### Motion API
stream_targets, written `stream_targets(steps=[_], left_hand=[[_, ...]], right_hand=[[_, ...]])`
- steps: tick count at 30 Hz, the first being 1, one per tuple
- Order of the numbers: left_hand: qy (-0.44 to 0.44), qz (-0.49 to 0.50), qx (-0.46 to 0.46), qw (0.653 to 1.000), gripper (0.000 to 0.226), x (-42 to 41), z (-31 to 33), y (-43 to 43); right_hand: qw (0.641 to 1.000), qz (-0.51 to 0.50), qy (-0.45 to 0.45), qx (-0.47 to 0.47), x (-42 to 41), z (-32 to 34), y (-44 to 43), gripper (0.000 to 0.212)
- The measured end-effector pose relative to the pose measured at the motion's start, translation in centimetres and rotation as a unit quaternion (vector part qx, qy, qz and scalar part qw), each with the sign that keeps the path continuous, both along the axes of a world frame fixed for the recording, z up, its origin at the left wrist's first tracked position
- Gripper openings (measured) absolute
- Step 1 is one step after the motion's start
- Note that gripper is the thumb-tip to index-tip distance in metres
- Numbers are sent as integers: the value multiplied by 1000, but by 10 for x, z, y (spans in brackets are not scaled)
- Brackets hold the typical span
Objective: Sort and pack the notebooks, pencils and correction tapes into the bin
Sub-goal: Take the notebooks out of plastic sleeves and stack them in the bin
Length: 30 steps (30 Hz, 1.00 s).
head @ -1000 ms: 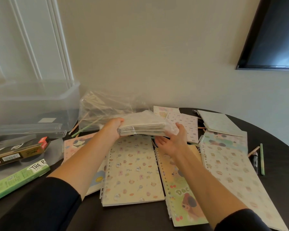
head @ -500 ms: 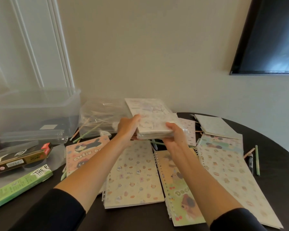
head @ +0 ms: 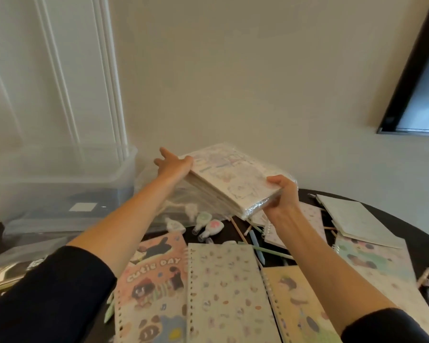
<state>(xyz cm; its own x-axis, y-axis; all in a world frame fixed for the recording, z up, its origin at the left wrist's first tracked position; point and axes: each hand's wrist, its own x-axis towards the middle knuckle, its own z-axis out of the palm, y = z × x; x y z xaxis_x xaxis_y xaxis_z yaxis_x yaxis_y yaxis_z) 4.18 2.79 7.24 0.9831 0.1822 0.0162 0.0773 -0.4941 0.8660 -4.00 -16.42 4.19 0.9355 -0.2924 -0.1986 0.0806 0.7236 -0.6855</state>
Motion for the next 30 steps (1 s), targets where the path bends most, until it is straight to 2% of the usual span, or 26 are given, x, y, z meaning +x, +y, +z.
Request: stream_targets(steps=[2,6,9,13,16,22,25,27,30], left_hand=[[29,1,1,1000,65,17,8,20],[45,2,12,999,53,34,35,56],[68,18,24,997,44,38,67,90],[120,48,56,990,43,41,109,139],[153,68,41,985,47,42,128,178],[217,98,36,971,51,55,127,257],[251,115,28,961,22,69,113,293],[274,128,9,953,15,84,102,318],[320,117,33,939,25,95,88,338]], right_hand=[[1000,21,10,-13,18,16,11,13],[997,57,46,-19,44,55,37,28],[992,85,82,-37,63,93,64,23],[982,136,115,-57,89,141,108,38],[974,162,142,-72,105,159,145,29],[946,226,222,-72,142,161,218,5],[934,254,237,-82,159,150,252,3],[923,276,247,-104,175,137,273,17],[910,290,271,-116,193,121,292,30]])
